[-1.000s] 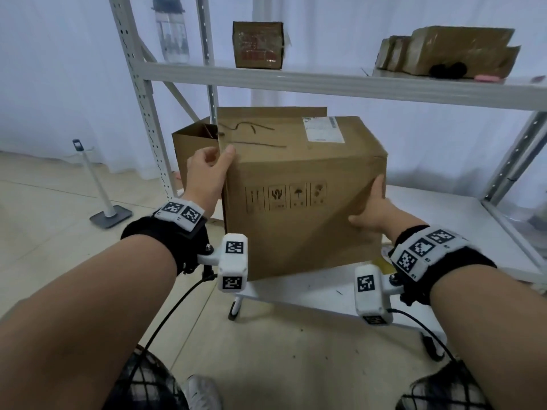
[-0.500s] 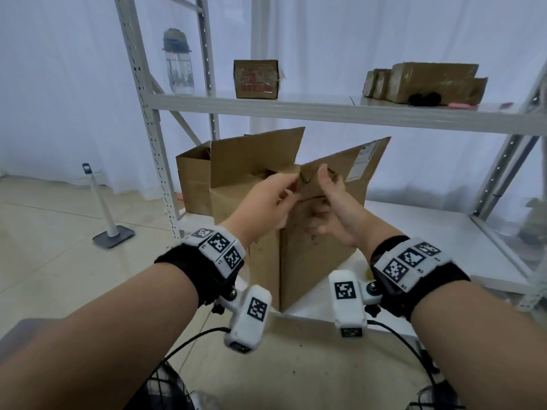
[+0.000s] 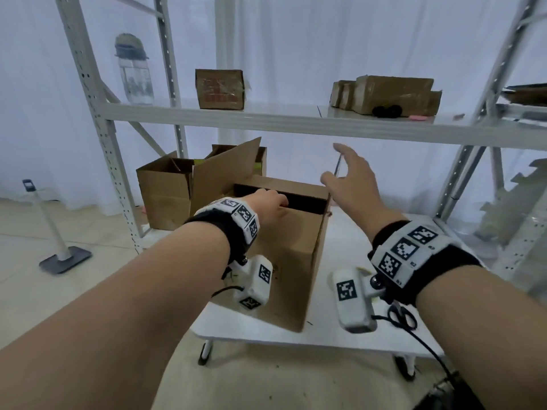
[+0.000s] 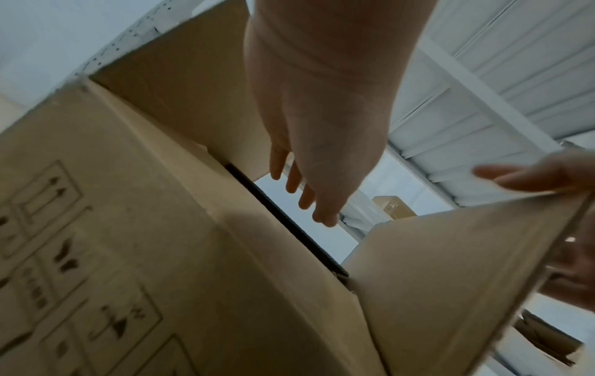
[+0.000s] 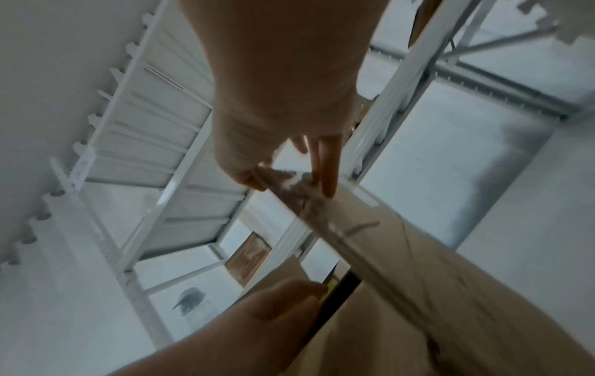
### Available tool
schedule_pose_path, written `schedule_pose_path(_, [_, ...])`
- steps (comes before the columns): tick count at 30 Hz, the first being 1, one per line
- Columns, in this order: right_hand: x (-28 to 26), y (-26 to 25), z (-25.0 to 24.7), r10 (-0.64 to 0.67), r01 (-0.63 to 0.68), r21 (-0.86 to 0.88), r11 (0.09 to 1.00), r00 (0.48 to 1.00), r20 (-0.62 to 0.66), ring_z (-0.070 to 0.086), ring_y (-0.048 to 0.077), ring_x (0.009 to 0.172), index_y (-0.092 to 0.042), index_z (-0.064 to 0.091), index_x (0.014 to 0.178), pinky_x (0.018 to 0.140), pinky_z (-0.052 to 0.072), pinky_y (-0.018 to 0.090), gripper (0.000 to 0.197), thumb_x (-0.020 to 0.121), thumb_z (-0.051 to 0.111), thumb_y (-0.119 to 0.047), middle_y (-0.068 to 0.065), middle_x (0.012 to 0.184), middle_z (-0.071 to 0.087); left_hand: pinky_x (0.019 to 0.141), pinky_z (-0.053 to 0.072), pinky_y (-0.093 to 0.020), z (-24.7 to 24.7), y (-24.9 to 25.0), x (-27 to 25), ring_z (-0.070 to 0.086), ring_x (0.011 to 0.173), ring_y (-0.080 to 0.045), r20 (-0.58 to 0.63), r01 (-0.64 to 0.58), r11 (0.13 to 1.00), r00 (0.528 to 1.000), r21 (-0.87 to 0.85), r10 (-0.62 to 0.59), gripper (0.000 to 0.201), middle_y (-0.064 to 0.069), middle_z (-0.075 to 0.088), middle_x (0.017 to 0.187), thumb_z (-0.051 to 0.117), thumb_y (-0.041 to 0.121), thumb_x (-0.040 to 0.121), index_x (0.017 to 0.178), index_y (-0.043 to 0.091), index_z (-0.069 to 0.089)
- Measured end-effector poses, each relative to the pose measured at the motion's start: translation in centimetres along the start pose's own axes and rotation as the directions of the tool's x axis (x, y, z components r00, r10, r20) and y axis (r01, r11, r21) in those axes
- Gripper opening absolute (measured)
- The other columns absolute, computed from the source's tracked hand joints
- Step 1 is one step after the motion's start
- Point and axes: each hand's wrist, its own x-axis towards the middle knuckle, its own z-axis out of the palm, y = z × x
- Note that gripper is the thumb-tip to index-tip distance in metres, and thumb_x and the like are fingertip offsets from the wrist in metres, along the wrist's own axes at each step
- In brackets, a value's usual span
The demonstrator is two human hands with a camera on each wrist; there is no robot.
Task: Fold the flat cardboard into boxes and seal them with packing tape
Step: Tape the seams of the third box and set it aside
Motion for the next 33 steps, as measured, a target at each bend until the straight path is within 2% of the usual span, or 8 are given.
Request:
schedule_pose_path(3, [1.3,0.2,-0.7,0.199,-0.205,0.16,0.966,0.978,0.056,0.062,0.026,0.086,-0.015,0.062,0.089,0.073,0.057,0.038,0.007,0.089,0.058,-0.02,0.004,0.094,0.061,0.109,0.035,-0.047,1.2,0.4,1.9,0.042,0.129,-0.033,0.035,0.073,0.995,0.997,0.064,-0.076,0.046,-0.011,0.04,0.145,0.031,0.039,0.102,0.146,0.027,0.036])
schedule_pose_path(6, [2.3,0.6,-1.3,0.25,-0.253,0.112,0.961,0.967,0.041,0.059,0.025,0.066,-0.013,0.045,0.076,0.065,0.058,0.041,0.021,0.086,0.062,-0.022,0.007,0.078,0.055,0.109,0.029,-0.047,2.2,1.4,2.8,0.035,0.132,-0.039,0.057,0.124,0.984,0.99,0.13,-0.132,0.052,-0.016,0.036,0.145,0.024,0.051,0.101,0.149,0.031,0.03])
schedule_pose_path(12, [3.5,1.2,-1.8,0.319,-0.345,0.122,0.93,0.928,0.194,0.059,0.029,0.073,-0.016,0.046,0.123,0.064,0.061,0.042,0.038,0.088,0.043,0.0,0.015,0.098,0.054,0.106,0.034,-0.047,1.9,1.5,4.9,0.035,0.131,-0.032,0.036,0.074,0.989,0.996,0.131,-0.08,0.054,-0.012,0.045,0.138,0.023,0.052,0.101,0.143,0.023,0.041])
schedule_pose_path(20, [2.6,1.3,-2.0,0.263,-0.249,-0.098,0.963,0.95,0.17,0.057,0.022,0.081,0.009,0.057,0.116,0.062,0.05,0.026,0.028,0.091,0.05,0.001,0.011,0.098,0.055,0.063,0.042,-0.033,-3.3,2.5,-1.1,0.061,0.072,-0.026,-0.377,-0.09,0.98,0.926,-0.177,0.017,0.05,-0.003,0.052,0.071,0.026,0.049,0.102,0.073,0.013,0.047])
schedule_pose_path(23, [1.8,0.0,-1.0,0.304,-0.301,-0.042,0.953,0.938,0.168,0.059,0.021,0.064,0.007,0.056,0.118,0.059,0.057,0.034,0.03,0.097,0.044,-0.011,0.008,0.08,0.055,0.068,0.045,-0.032,-4.8,3.5,-4.5,0.064,0.069,-0.024,-0.301,-0.096,0.956,0.954,-0.276,0.009,0.067,-0.01,0.061,0.074,0.017,0.065,0.095,0.082,0.009,0.052])
schedule_pose_path(27, [-0.3,-2.4,1.3,0.275,-0.291,0.03,0.956,0.93,0.246,0.06,0.023,0.069,0.008,0.055,0.12,0.062,0.056,0.035,0.034,0.099,0.041,-0.015,0.019,0.098,0.061,0.063,0.038,-0.029,-6.4,2.6,-7.6,0.054,0.078,-0.018,-0.138,-0.067,0.996,0.988,0.052,0.074,0.077,-0.001,0.056,0.087,0.034,0.081,0.075,0.097,0.01,0.054])
schedule_pose_path(31, [-0.9,-3.8,2.2,0.275,-0.316,0.06,0.947,0.892,0.359,0.065,0.032,0.084,-0.002,0.051,0.129,0.076,0.059,0.042,0.035,0.1,0.037,-0.014,0.023,0.115,0.06,0.063,0.041,-0.028,-6.8,0.5,-9.2,0.055,0.078,-0.016,-0.107,-0.001,0.975,0.994,0.221,0.025,0.05,0.0,0.056,0.088,0.053,0.06,0.087,0.104,0.013,0.056])
schedule_pose_path(33, [-0.8,-4.0,1.9,0.156,-0.122,-0.108,0.987,0.896,0.415,0.062,0.03,0.094,-0.018,0.05,0.136,0.075,0.059,0.038,0.043,0.096,0.037,-0.012,0.011,0.117,0.057,0.061,0.039,-0.027,-6.4,0.0,-9.5,0.053,0.074,-0.015,-0.111,-0.025,0.975,0.993,0.219,0.05,0.033,-0.001,0.054,0.085,0.052,0.044,0.092,0.104,0.014,0.057])
